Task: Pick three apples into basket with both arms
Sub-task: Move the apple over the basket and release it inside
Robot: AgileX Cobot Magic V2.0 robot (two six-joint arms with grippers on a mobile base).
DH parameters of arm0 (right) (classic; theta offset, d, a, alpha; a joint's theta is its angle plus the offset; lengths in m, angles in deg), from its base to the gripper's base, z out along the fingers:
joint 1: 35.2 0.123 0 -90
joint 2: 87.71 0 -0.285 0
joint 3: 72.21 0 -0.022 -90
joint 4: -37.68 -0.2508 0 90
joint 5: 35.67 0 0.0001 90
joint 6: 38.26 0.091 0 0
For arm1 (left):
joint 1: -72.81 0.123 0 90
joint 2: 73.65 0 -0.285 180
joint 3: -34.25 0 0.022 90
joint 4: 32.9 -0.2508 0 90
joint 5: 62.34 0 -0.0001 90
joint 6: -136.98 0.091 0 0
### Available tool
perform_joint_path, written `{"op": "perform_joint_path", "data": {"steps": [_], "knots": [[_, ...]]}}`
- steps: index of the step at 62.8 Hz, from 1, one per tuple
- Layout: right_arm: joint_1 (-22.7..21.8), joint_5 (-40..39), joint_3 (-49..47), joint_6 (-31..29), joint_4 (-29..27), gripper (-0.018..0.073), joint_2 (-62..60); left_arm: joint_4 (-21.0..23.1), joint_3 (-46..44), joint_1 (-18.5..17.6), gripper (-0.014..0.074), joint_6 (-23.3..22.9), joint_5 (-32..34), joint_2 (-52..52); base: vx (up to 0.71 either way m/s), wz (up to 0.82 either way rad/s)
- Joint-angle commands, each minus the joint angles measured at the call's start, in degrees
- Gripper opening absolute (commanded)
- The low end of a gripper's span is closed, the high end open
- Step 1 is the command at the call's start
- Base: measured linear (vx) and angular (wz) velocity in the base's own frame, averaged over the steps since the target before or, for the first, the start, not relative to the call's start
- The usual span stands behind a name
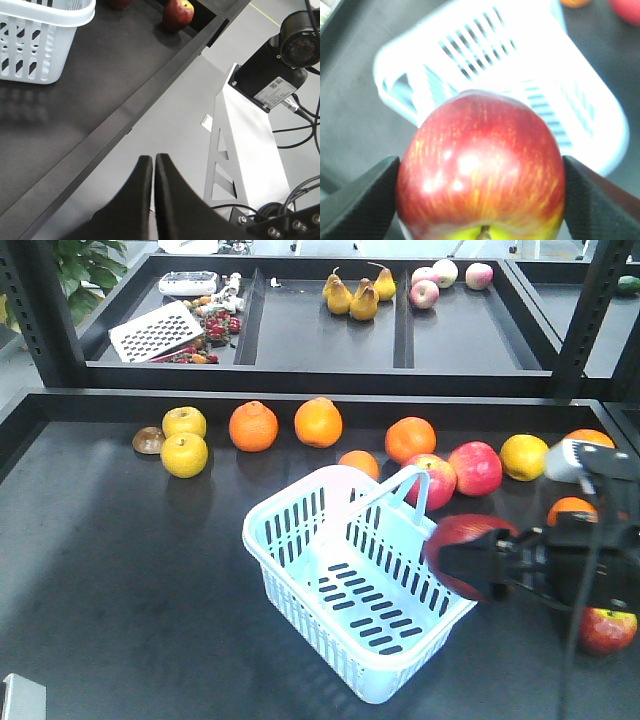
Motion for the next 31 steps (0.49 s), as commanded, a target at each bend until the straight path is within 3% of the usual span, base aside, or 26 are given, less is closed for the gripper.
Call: {"op": "perform_joint_path", "data": {"steps": [1, 13, 31], "knots": [[2.6, -5.1, -2.6, -7.0, -6.6, 0.0008, 4.2, 0.7, -1.2, 0.0, -0.0008, 0.1, 0.1, 0.2, 0.0, 0.0], [5.8, -7.1, -8.0, -10.4, -6.9, 0.012, 13.6, 0.7, -1.2, 0.0, -0.0008, 0.1, 0.0, 0.2, 0.0, 0.0], [5.8, -7.8, -11.2, -10.8, -7.0, 0.0645, 18.1, 0.7, -1.2, 0.0, -0.0006, 0.1, 0.0, 0.2, 0.0, 0.0]]}}
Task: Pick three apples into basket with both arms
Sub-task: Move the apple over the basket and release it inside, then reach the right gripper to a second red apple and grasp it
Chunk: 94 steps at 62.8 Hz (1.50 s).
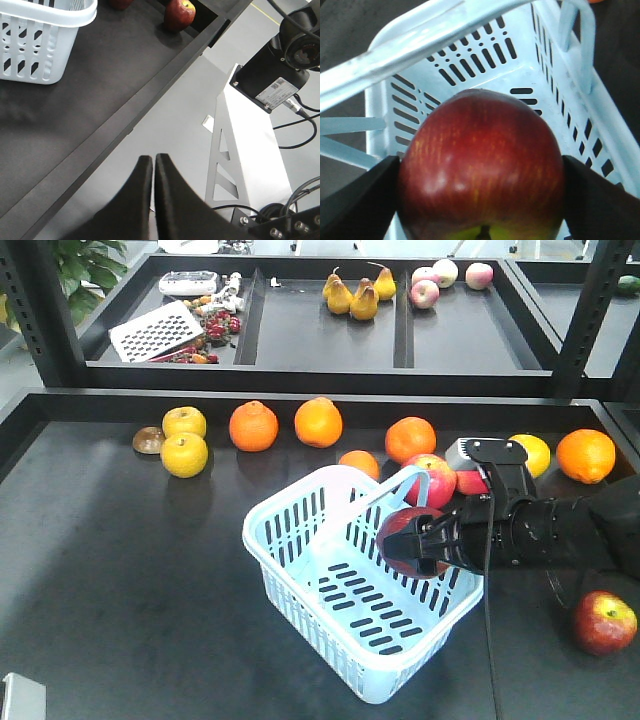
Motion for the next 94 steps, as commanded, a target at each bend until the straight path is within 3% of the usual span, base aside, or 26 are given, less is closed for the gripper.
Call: {"op": "perform_joint_path", "data": {"steps": [1, 5, 13, 26, 32, 36, 42, 45, 56, 68, 73, 87, 94], "knots": [[-0.1, -0.5, -1.9, -0.9, -1.9, 0.0664, -1.4, 0.7, -1.2, 0.0, -0.0006, 0.1, 0.4, 0.2, 0.0, 0.0], [-0.1, -0.8, -1.9, -1.2, -1.9, 0.0727, -1.4, 0.7, -1.2, 0.0, -0.0006, 0.1, 0.4, 0.2, 0.0, 0.0], [-0.2, -0.8, -1.9, -1.3, -1.9, 0.0722, -1.4, 0.7, -1.2, 0.0, -0.0006, 0.1, 0.1, 0.2, 0.0, 0.0], [-0.2, 1.6, -1.9, -0.5, 0.4, 0.06, -3.4, 0.7, -1.2, 0.0, -0.0006, 0.1, -0.3, 0.2, 0.0, 0.0], [-0.9, 2.7, -1.9, 4.4, 5.5, 0.0447, -5.9, 0.7, -1.2, 0.0, -0.0006, 0.1, -0.3, 0.2, 0.0, 0.0], [-2.6, 3.8, -1.9, 11.0, 10.7, 0.0308, -8.0, 0.7, -1.2, 0.0, -0.0006, 0.1, -0.3, 0.2, 0.0, 0.0], [-6.3, 6.6, -1.7, 20.7, 21.1, 0.0053, -10.8, 0.7, -1.2, 0.0, -0.0006, 0.1, -0.7, 0.2, 0.0, 0.0], [-7.9, 7.6, -1.7, 24.6, 25.6, -0.0017, -11.8, 0.7, -1.2, 0.0, -0.0006, 0.1, -0.8, 0.2, 0.0, 0.0], [-15.7, 9.1, -1.7, 35.4, 41.9, -0.0005, -13.8, 0.7, -1.2, 0.0, -0.0006, 0.1, -1.2, 0.2, 0.0, 0.0], [-23.0, 8.4, -1.7, 36.5, 45.0, 0.0092, -12.2, 0.7, -1.2, 0.0, -0.0006, 0.1, -1.4, 0.2, 0.0, 0.0], [-25.3, 7.1, -1.8, 36.0, 45.2, 0.0192, -10.5, 0.7, -1.2, 0.0, -0.0006, 0.1, -1.6, 0.2, 0.0, 0.0], [-27.7, 2.4, -1.9, 36.9, 48.3, 0.0621, -4.0, 0.7, -1.2, 0.0, -0.0006, 0.1, -1.6, 0.2, 0.0, 0.0], [-27.7, -1.3, -1.9, 39.1, 49.8, 0.073, -1.1, 0.7, -1.2, 0.0, -0.0006, 0.1, -1.6, 0.2, 0.0, 0.0]]}}
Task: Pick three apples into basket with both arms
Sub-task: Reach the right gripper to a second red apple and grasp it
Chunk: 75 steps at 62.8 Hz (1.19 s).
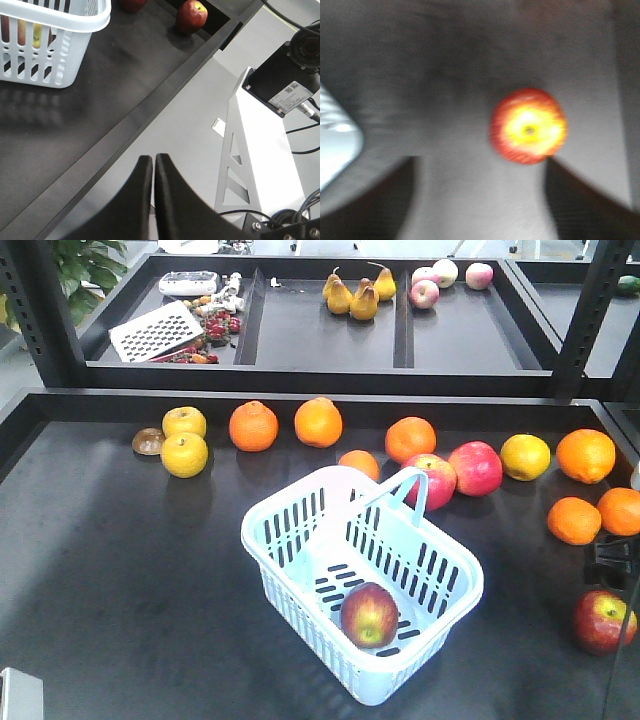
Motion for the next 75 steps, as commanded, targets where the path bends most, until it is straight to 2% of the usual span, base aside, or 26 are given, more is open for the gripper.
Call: {"op": "perform_joint_path", "data": {"steps": [1, 18, 61, 70, 75], "knots": [[-0.3, -5.4, -1.6, 1.8, 1.2, 0.0729, 0.7, 0.7, -1.2, 0.0, -0.0006, 0.1, 0.4, 0.2, 0.0, 0.0], [-0.3, -9.6, -1.6, 3.4, 3.7, 0.0686, 7.4, 0.7, -1.2, 0.0, -0.0006, 0.1, 0.4, 0.2, 0.0, 0.0], [-0.3, -17.2, -1.7, 4.0, 5.1, 0.0617, 19.5, 0.7, -1.2, 0.0, -0.0006, 0.1, 0.4, 0.2, 0.0, 0.0], [-0.3, -17.0, -1.7, 4.0, 5.0, 0.0501, 18.1, 0.7, -1.2, 0.0, -0.0006, 0.1, 0.4, 0.2, 0.0, 0.0], [-0.3, -16.7, -1.7, 4.0, 5.0, 0.0351, 15.9, 0.7, -1.2, 0.0, -0.0006, 0.1, 0.4, 0.2, 0.0, 0.0]]}}
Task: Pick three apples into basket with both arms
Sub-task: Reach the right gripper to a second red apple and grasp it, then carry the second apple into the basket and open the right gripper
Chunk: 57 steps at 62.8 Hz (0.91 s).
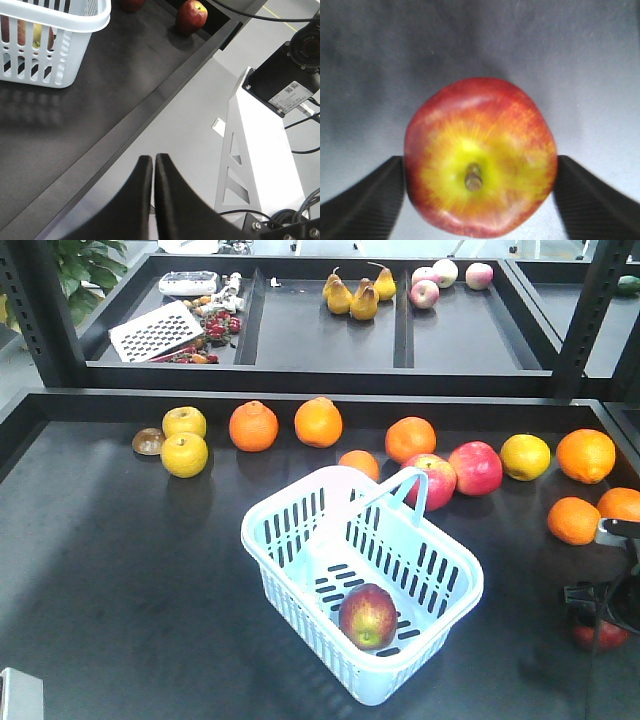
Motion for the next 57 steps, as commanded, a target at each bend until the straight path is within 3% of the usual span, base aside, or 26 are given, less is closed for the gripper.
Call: {"op": "perform_joint_path", "data": {"steps": [1, 12, 21, 30, 35, 42, 57], "knots": [[-0.3, -1.4, -1.5, -0.1, 0.2, 0.0321, -5.4, 0.7, -1.2, 0.0, -0.0006, 0.1, 0.4, 0.2, 0.0, 0.0], [-0.2, 2.0, -1.5, -1.9, -0.3, -0.0016, -13.2, 0.7, -1.2, 0.0, -0.0006, 0.1, 0.4, 0.2, 0.0, 0.0], [-0.1, 7.7, -1.5, -2.3, -3.1, -0.001, -21.7, 0.7, -1.2, 0.0, -0.0006, 0.1, 0.4, 0.2, 0.0, 0.0], [2.4, 14.5, -1.5, -10.6, -11.1, -0.0007, -31.6, 0.7, -1.2, 0.0, -0.0006, 0.1, 0.4, 0.2, 0.0, 0.0], [6.4, 17.4, -1.5, -15.9, -17.2, -0.0005, -35.9, 0.7, -1.2, 0.0, -0.0006, 0.1, 0.4, 0.2, 0.0, 0.0], [13.3, 18.7, -1.5, -18.6, -24.9, -0.0004, -38.5, 0.7, -1.2, 0.0, -0.0006, 0.1, 0.4, 0.2, 0.0, 0.0], [26.7, 13.1, -1.4, -20.0, -31.3, 0.0029, -34.8, 0.7, -1.2, 0.0, -0.0006, 0.1, 0.4, 0.2, 0.0, 0.0]]}}
